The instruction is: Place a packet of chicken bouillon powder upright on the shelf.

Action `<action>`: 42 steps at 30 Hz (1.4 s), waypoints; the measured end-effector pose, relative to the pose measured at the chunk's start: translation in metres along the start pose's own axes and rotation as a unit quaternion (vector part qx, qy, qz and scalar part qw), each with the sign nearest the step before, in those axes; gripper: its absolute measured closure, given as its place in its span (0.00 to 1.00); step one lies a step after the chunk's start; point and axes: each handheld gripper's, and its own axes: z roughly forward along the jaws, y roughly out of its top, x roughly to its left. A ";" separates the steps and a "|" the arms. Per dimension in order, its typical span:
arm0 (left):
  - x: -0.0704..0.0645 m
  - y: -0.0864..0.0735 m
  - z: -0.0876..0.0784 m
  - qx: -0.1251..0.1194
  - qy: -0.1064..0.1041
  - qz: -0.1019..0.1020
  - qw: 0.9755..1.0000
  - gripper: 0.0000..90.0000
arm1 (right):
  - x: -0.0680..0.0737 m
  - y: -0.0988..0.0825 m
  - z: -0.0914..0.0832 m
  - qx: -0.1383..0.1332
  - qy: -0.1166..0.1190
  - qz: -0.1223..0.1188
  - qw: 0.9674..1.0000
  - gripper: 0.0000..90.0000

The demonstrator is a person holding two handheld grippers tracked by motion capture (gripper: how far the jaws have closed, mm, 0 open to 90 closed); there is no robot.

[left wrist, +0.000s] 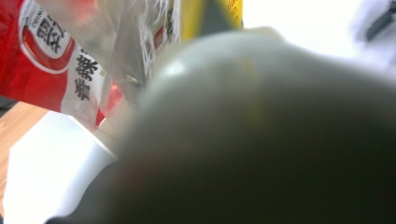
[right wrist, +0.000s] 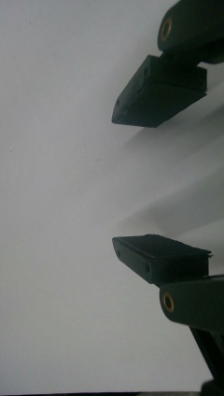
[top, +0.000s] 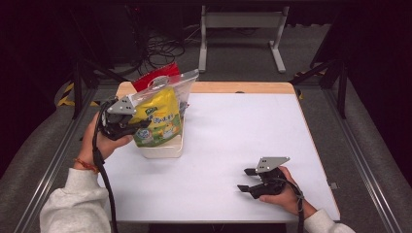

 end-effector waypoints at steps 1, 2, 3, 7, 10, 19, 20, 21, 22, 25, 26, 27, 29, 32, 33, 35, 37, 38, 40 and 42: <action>0.002 0.000 0.002 0.003 -0.004 -0.004 1.000 1.00 | -0.001 0.000 0.000 -0.001 0.000 0.002 1.000 0.38; 0.003 -0.001 0.005 0.012 -0.013 0.000 1.000 1.00 | -0.001 0.000 0.000 -0.001 -0.001 0.002 1.000 0.38; 0.005 -0.002 0.009 0.010 -0.021 -0.005 1.000 1.00 | -0.001 0.000 -0.001 -0.001 -0.001 0.002 1.000 0.38; 0.009 -0.006 0.013 0.004 -0.029 -0.016 0.999 1.00 | -0.001 -0.001 -0.001 -0.001 -0.001 0.002 1.000 0.38; 0.010 -0.004 0.012 0.007 -0.034 -0.012 0.999 1.00 | 0.000 0.000 0.000 -0.001 -0.001 0.000 1.000 0.38; 0.008 0.008 0.018 0.060 -0.036 0.011 0.997 1.00 | -0.001 0.000 0.000 -0.001 0.000 0.004 1.000 0.37; 0.008 0.008 0.018 0.060 -0.036 0.011 0.997 1.00 | -0.001 0.000 0.000 -0.001 0.000 0.004 1.000 0.37; 0.006 0.011 0.026 0.074 -0.037 0.010 0.997 1.00 | 0.000 0.000 0.000 -0.001 0.000 0.003 1.000 0.37; 0.006 0.011 0.026 0.074 -0.037 0.010 0.997 1.00 | 0.000 0.000 0.000 -0.001 0.000 0.003 1.000 0.37; 0.010 0.006 0.037 0.076 -0.034 0.000 0.997 1.00 | 0.000 0.000 -0.002 -0.004 -0.001 0.002 1.000 0.37; 0.010 0.006 0.037 0.076 -0.034 0.000 0.997 1.00 | 0.000 0.000 -0.002 -0.004 -0.001 0.002 1.000 0.37; 0.013 -0.001 0.039 0.066 -0.034 -0.005 0.997 1.00 | 0.000 0.001 -0.003 -0.008 -0.001 0.002 1.000 0.37; 0.013 -0.005 0.040 0.060 -0.039 -0.017 0.997 1.00 | 0.000 0.001 -0.003 -0.009 0.000 0.002 1.000 0.37; 0.013 -0.015 0.043 0.047 -0.040 -0.025 0.998 1.00 | 0.000 0.001 -0.004 -0.010 0.000 0.001 1.000 0.37; 0.013 -0.017 0.043 0.043 -0.042 -0.030 0.998 1.00 | 0.000 0.002 -0.003 -0.010 0.000 0.001 1.000 0.37; 0.014 -0.022 0.043 0.034 -0.043 -0.035 0.998 1.00 | 0.001 0.002 -0.003 -0.009 0.000 0.000 1.000 0.37; 0.014 -0.026 0.043 0.027 -0.045 -0.037 0.998 1.00 | 0.001 0.003 -0.003 -0.011 0.000 0.000 1.000 0.37; 0.013 -0.029 0.043 0.022 -0.044 -0.040 0.998 1.00 | 0.001 0.003 -0.003 -0.011 -0.001 0.000 1.000 0.37; 0.014 -0.035 0.043 0.011 -0.042 -0.048 0.998 1.00 | 0.002 0.003 -0.004 -0.012 0.000 -0.002 1.000 0.37; 0.014 -0.042 0.043 -0.003 -0.044 -0.059 0.997 1.00 | 0.001 0.003 -0.004 -0.012 -0.002 0.000 1.000 0.37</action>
